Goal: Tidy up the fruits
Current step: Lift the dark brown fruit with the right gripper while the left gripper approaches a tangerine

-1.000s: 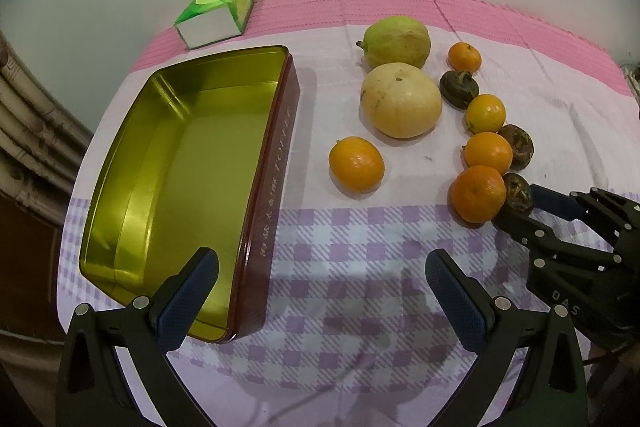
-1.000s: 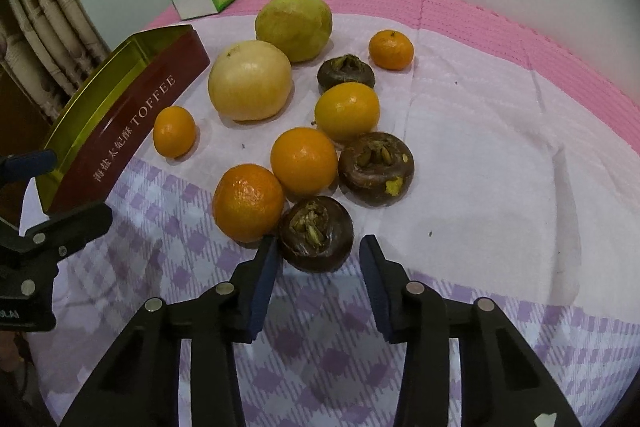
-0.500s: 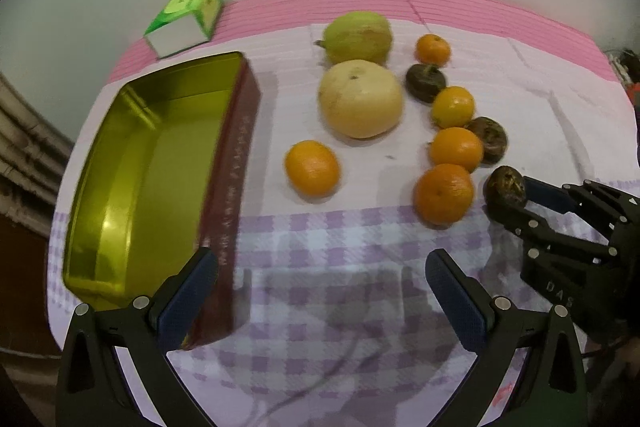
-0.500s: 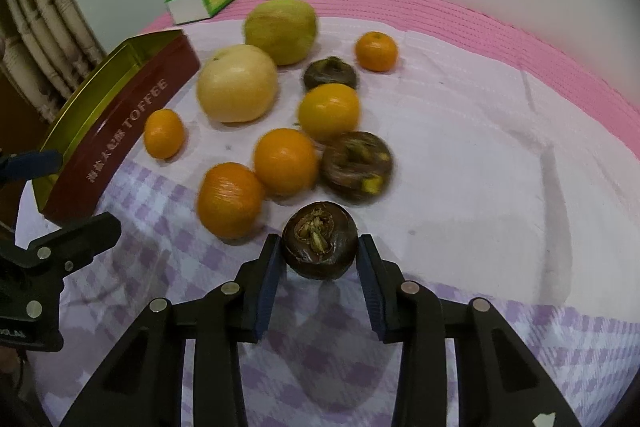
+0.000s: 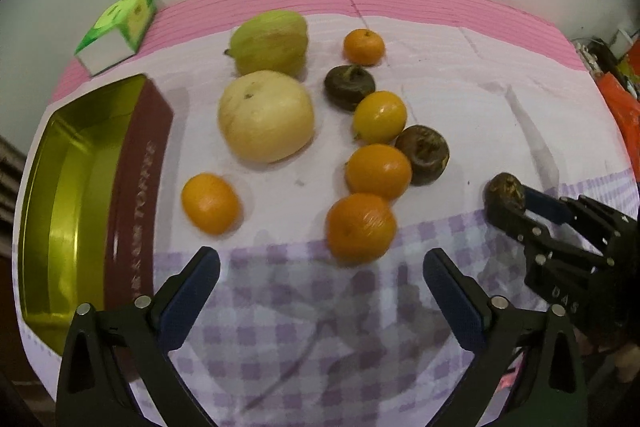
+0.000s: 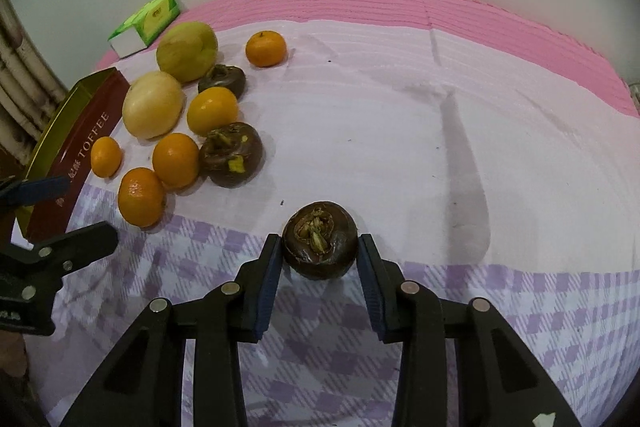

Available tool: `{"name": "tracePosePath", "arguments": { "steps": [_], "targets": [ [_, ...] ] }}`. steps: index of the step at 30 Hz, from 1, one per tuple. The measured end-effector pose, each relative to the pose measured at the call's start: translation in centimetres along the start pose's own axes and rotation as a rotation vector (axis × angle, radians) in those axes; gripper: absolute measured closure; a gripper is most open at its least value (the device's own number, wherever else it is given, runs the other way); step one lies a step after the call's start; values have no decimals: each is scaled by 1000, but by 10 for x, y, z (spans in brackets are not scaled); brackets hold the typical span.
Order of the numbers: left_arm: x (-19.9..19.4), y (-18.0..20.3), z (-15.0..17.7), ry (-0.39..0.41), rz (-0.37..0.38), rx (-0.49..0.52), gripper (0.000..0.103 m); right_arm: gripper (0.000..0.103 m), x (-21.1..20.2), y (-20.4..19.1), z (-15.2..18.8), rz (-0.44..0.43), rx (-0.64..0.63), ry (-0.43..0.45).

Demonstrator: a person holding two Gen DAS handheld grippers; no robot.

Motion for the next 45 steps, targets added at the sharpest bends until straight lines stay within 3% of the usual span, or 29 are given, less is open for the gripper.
{"name": "tracePosePath", "arguments": {
  "steps": [15,23,38,45],
  "targets": [
    [27,11,-13,-45,27,35,34,67,1,3,-1,-22,12,7],
    [32,10,-15,-67,55,22,62,67,1,3,-2,-20,11,8],
    [-5,-10,-9,-4,42,3,71,67,2,-1,-2,22,-4,9],
    [2,-13,1,-32,47,0,72,67,2,-1,-1,29,-1,9]
  ]
}}
Point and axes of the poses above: each gripper's, at about its wrist camera, not at the fingertips, and x roughly the way its jaws point, y to its right, z to its underside, the point moved 3 cm from there along x, roughly the way its jaws point, and after that the axes turned 1 degree about z, right-handed, at the moved point
